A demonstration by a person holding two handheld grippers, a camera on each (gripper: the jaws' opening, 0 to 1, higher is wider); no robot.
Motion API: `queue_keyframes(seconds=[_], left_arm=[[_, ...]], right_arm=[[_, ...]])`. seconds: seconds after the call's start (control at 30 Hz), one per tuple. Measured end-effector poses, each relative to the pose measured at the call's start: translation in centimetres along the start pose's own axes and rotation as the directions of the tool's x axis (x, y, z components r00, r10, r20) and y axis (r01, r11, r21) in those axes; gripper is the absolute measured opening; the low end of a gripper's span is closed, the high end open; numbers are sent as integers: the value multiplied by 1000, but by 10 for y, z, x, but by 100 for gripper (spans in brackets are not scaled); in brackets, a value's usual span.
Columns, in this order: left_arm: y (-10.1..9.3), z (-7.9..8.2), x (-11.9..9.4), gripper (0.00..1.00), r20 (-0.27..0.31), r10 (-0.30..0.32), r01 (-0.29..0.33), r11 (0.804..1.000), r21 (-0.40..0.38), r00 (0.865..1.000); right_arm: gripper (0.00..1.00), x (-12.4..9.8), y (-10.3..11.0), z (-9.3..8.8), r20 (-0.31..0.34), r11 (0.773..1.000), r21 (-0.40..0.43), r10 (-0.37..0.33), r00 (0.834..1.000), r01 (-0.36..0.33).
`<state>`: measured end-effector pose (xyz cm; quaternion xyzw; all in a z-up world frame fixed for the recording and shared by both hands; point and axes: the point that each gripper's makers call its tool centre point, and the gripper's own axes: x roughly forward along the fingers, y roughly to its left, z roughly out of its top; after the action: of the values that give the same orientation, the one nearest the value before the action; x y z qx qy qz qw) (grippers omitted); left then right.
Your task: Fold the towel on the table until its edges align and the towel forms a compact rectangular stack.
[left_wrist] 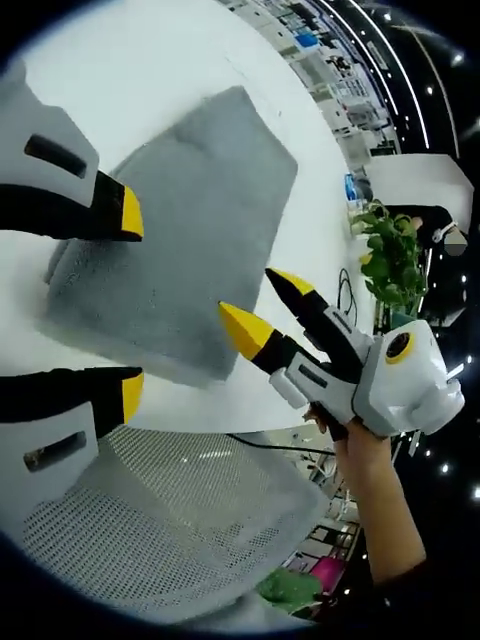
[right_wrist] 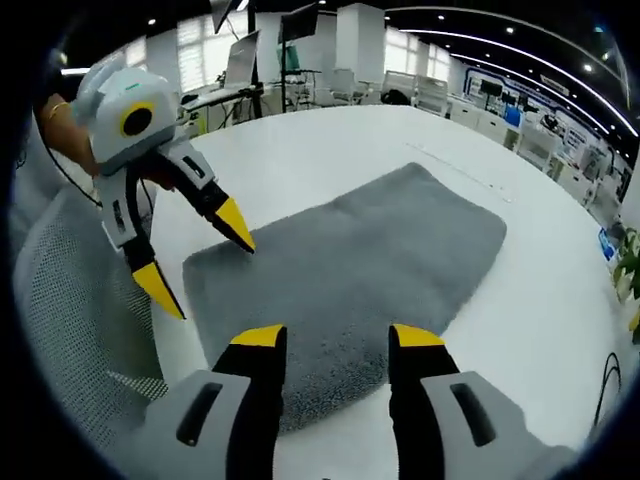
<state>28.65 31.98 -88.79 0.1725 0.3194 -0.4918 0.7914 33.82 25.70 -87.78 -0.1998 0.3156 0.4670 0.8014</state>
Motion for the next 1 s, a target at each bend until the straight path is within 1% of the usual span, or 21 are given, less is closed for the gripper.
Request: queue_keyframes(seconds=[0.1,0.17,0.27,0.37,0.4,0.47,0.5,0.53,0.57,0.63,0.67,0.7,0.77,0.83,0.9,0.93,1.0], left_arm=[[-4,-9,2,51,-34,2,-1,1000,24,999],[-5,-11,2,50,-39,4,-2,999,39,999],[-1,-17,4,44,-49,22,-20,998,51,999],[2,-21,6,42,-46,33,-30,998,61,998],[2,-21,6,41,-47,37,-33,997,71,998],[5,-22,6,39,-62,60,-50,988,145,996],[3,-23,7,39,-69,58,-47,986,160,996],[1,-24,9,40,-72,55,-43,986,160,996],[2,-23,9,40,-69,56,-45,987,157,996],[4,-23,11,39,-71,54,-43,987,154,996],[5,-23,10,38,-71,56,-44,987,157,996],[6,-23,10,36,-71,57,-44,986,163,996],[8,-23,9,34,-71,51,-39,985,167,996],[8,-23,9,33,-70,43,-31,984,174,997],[10,-23,9,31,-67,40,-28,984,176,997],[11,-23,8,29,-66,44,-32,984,177,997],[13,-23,9,27,-69,43,-30,983,182,997]], right_arm=[[38,-5,6,-5,2,1000,-12,10,1000,-10],[38,-9,10,-9,-4,999,-32,5,1000,-5],[37,-12,19,-15,-6,999,-45,24,1000,-25],[37,-14,29,-23,-22,996,-77,42,999,-43],[37,-14,33,-26,-31,995,-90,50,998,-52],[35,-14,39,-29,-33,992,-106,61,998,-65],[33,-14,44,-29,-19,990,-119,72,997,-74],[32,-12,47,-30,-21,989,-123,79,997,-81],[32,-11,49,-33,-29,987,-134,84,996,-87],[33,-6,53,-46,-82,977,-187,87,993,-101],[34,-3,55,-50,-93,972,-208,88,992,-106],[36,-1,57,-50,-84,971,-218,87,993,-104],[36,-1,56,-48,-67,973,-212,83,994,-95],[32,-1,51,-47,-59,978,-197,64,996,-74],[27,-1,47,-47,-57,974,-220,45,997,-56],[24,1,44,-46,-46,971,-234,36,998,-46],[20,3,41,-45,-41,980,-196,31,999,-38]])
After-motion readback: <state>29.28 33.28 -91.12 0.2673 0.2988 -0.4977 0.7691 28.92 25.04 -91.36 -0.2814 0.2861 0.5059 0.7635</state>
